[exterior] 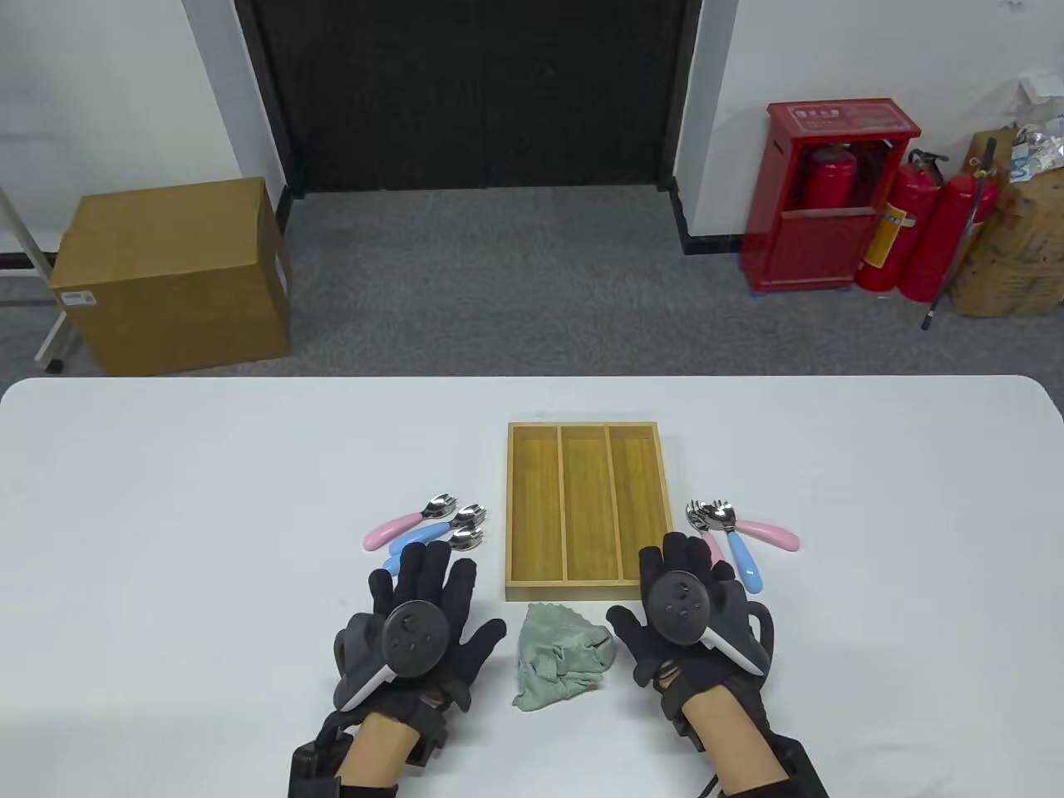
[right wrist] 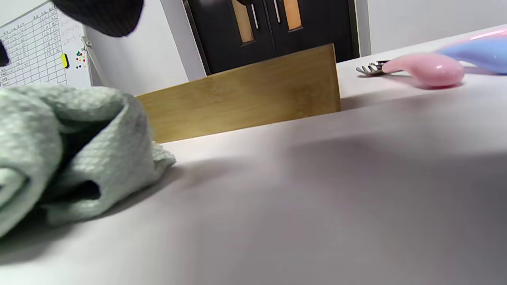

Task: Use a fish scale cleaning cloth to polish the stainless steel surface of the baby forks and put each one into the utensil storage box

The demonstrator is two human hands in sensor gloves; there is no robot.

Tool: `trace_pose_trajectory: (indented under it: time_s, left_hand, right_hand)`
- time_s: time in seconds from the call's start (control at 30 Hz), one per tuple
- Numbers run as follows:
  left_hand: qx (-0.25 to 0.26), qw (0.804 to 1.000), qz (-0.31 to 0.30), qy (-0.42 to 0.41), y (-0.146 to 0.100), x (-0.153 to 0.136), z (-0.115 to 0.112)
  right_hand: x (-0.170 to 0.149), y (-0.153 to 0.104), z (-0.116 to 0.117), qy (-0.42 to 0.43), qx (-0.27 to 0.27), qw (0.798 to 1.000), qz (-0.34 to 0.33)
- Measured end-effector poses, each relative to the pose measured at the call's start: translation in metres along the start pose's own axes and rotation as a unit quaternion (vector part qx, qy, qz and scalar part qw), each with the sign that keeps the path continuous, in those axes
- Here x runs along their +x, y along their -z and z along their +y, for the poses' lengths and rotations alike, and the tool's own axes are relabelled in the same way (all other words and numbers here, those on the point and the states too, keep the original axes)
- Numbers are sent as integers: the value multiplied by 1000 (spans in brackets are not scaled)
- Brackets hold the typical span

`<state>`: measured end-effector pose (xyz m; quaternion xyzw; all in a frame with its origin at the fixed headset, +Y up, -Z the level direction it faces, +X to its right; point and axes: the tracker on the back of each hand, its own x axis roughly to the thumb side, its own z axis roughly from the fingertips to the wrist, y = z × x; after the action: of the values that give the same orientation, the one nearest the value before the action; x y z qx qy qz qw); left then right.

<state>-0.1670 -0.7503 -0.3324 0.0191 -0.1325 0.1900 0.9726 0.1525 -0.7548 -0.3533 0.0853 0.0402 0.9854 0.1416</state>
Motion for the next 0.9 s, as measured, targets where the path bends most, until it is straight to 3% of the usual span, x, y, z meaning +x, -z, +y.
trace_pose_trajectory:
  time_s: [0.5,0.9]
  left_hand:
    - [-3,1000,3,-9,2,-4,-2]
    - [-22,1000,-18,-1,6,14,-12]
  right_hand:
    - [-4,0,1,8,-3,1000,6]
    - [-8,0,-1,21,-7,1000,15]
